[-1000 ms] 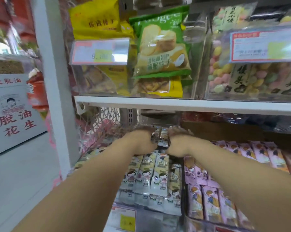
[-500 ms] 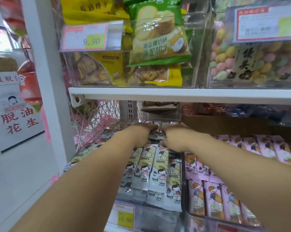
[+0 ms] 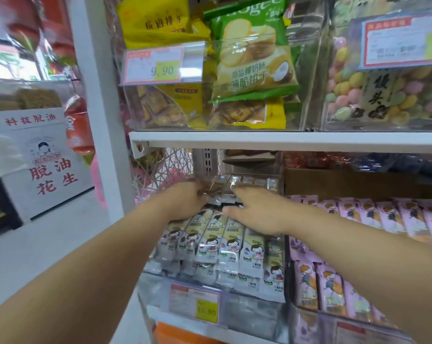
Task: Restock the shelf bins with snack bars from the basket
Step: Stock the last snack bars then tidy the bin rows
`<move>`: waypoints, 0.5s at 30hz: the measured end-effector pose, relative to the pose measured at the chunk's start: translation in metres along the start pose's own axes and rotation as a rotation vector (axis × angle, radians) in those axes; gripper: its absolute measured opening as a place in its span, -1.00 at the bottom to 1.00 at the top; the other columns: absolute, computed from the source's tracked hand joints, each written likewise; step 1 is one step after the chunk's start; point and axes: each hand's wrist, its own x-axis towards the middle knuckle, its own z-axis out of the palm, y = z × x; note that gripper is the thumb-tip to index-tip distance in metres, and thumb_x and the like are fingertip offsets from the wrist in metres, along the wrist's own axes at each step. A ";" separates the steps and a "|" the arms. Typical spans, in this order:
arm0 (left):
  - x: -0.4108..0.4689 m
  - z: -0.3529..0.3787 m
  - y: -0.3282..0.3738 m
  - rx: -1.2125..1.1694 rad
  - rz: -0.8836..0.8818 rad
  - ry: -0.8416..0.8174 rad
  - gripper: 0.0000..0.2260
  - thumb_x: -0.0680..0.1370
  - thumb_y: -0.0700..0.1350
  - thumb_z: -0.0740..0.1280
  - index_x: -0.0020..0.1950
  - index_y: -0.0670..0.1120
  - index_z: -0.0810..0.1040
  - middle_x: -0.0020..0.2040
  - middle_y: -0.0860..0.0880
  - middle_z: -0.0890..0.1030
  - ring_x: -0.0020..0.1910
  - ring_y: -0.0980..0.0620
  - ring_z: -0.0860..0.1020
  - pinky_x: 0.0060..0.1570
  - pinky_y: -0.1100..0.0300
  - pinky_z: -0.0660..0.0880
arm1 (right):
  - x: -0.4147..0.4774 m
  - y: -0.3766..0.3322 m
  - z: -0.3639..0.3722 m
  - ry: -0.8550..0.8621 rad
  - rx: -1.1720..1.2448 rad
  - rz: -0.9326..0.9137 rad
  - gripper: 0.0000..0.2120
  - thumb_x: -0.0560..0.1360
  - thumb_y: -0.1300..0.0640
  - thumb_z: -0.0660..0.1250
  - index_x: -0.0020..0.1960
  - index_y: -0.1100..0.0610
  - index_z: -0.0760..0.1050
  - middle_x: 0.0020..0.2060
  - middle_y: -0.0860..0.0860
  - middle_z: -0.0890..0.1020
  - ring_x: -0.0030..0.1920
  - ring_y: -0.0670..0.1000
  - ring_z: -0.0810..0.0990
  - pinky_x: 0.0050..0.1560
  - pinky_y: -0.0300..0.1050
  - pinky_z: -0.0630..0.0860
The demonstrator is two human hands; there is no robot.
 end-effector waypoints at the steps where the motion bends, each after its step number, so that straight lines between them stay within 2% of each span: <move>1: -0.002 0.003 -0.003 0.038 -0.041 -0.043 -0.60 0.67 0.03 0.05 0.51 0.04 0.22 0.44 -0.13 0.36 0.35 -0.10 0.37 0.34 0.07 0.27 | 0.004 -0.005 0.005 -0.026 -0.032 0.001 -0.36 0.59 -0.23 0.02 0.55 0.09 0.03 0.53 0.10 0.13 0.50 0.14 0.14 0.47 0.04 0.15; 4: 0.000 0.008 -0.005 0.052 -0.100 -0.123 -0.55 0.67 0.10 -0.07 0.56 0.07 0.02 0.56 -0.12 0.10 0.52 -0.15 0.10 0.46 0.00 0.04 | 0.021 -0.007 0.007 -0.028 -0.059 0.043 -0.36 0.59 -0.27 -0.06 0.56 0.01 -0.03 0.55 0.05 0.04 0.52 0.14 0.05 0.48 0.03 0.09; 8: 0.006 0.008 -0.006 0.082 -0.137 -0.171 -0.54 0.66 0.15 -0.11 0.55 0.15 -0.06 0.58 -0.04 -0.10 0.54 -0.14 -0.04 0.47 -0.11 -0.08 | 0.040 0.001 0.011 -0.071 -0.042 0.082 -0.37 0.57 -0.30 -0.12 0.56 -0.07 -0.08 0.55 -0.02 -0.04 0.54 0.11 -0.06 0.48 0.06 -0.05; 12: 0.013 0.011 -0.011 0.065 -0.140 -0.183 -0.55 0.65 0.15 -0.10 0.55 0.19 -0.05 0.57 0.01 -0.13 0.54 -0.13 -0.07 0.48 -0.14 -0.09 | 0.049 0.000 0.009 -0.069 -0.026 0.119 -0.36 0.57 -0.29 -0.07 0.53 0.03 0.13 0.51 0.08 0.20 0.47 0.14 0.21 0.38 -0.02 0.21; 15: 0.018 0.009 -0.011 0.051 -0.148 -0.193 -0.55 0.65 0.15 -0.11 0.55 0.18 -0.03 0.57 0.03 -0.13 0.55 -0.11 -0.08 0.48 -0.14 -0.10 | 0.050 -0.002 0.007 -0.101 -0.004 0.127 -0.36 0.58 -0.28 -0.06 0.52 0.07 0.15 0.50 0.10 0.21 0.45 0.13 0.25 0.35 -0.04 0.25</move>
